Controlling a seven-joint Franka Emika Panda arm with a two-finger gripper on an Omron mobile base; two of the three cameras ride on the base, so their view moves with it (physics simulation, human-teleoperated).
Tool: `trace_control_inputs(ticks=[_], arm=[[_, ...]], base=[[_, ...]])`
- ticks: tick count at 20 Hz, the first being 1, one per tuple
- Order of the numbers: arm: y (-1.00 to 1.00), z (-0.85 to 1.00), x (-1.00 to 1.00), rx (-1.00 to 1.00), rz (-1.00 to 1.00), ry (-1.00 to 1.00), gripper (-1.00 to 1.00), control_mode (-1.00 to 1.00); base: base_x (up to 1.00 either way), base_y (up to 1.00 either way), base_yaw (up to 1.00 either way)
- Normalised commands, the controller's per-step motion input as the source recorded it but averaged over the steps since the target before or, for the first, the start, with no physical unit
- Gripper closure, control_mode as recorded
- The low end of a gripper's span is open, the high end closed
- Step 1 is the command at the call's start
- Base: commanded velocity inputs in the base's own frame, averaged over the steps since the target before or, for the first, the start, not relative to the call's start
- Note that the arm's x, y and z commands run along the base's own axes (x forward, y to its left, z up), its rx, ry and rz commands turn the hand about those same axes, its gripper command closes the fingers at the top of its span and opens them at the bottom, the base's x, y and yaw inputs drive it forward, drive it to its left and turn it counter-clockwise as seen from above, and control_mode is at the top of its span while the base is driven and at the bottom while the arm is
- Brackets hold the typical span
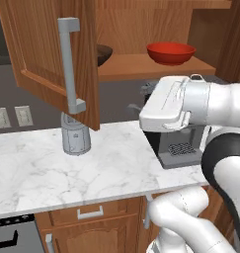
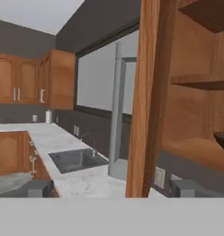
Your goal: Move the bowls from the cabinet to the plates on the dining table.
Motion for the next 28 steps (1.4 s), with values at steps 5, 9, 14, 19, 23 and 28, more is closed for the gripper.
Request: trace_control_inputs(ticks=[5,9,14,19,23,28], arm=[[-0.13,0.0,0.04,0.0,0.44,-0.01,-1.0,-1.0],[-0.03,0.0,0.08,0.0,0.37,-0.03,-1.0,-1.0],[0.04,0.0,0.14,0.0,0.33,0.0,-1.0,-1.0],[0.16,0.0,0.22,0.0,0.26,0.0,-1.0,-1.0],[0.21,0.0,0.26,0.0,0.21,0.0,-1.0,-1.0],[0.25,0.0,0.2,0.0,0.18,0.0,-1.0,-1.0]], base=[[0.0,0.0,0.0],[0.0,0.0,0.0],[0.0,0.0,0.0],[0.0,0.0,0.0],[0.0,0.0,0.0],[0.0,0.0,0.0]])
